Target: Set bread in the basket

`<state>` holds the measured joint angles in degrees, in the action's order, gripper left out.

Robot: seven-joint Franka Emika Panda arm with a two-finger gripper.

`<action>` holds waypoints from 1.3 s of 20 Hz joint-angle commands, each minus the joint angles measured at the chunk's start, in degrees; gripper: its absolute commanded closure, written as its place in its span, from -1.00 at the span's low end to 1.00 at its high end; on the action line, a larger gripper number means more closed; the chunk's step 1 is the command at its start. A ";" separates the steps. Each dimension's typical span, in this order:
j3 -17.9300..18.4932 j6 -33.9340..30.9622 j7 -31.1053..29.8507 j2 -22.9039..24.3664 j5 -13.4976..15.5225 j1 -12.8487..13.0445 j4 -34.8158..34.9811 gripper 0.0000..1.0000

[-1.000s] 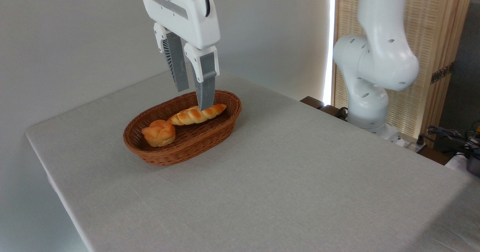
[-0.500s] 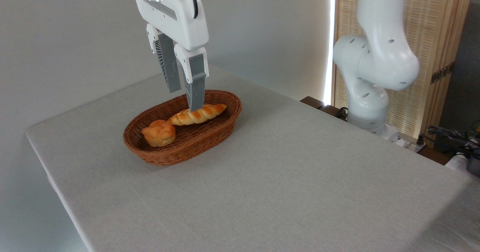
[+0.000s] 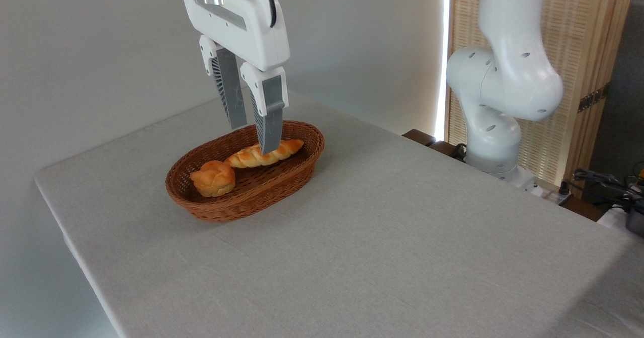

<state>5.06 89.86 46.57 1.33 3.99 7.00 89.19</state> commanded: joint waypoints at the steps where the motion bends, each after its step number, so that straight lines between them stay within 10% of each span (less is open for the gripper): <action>1: -1.89 0.49 -0.16 -0.19 -0.12 -2.25 0.11 -1.00; 26: -4.45 0.49 -0.16 -0.36 -0.56 -5.60 0.46 -1.00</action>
<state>1.07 89.86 46.58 0.96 3.98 1.96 89.43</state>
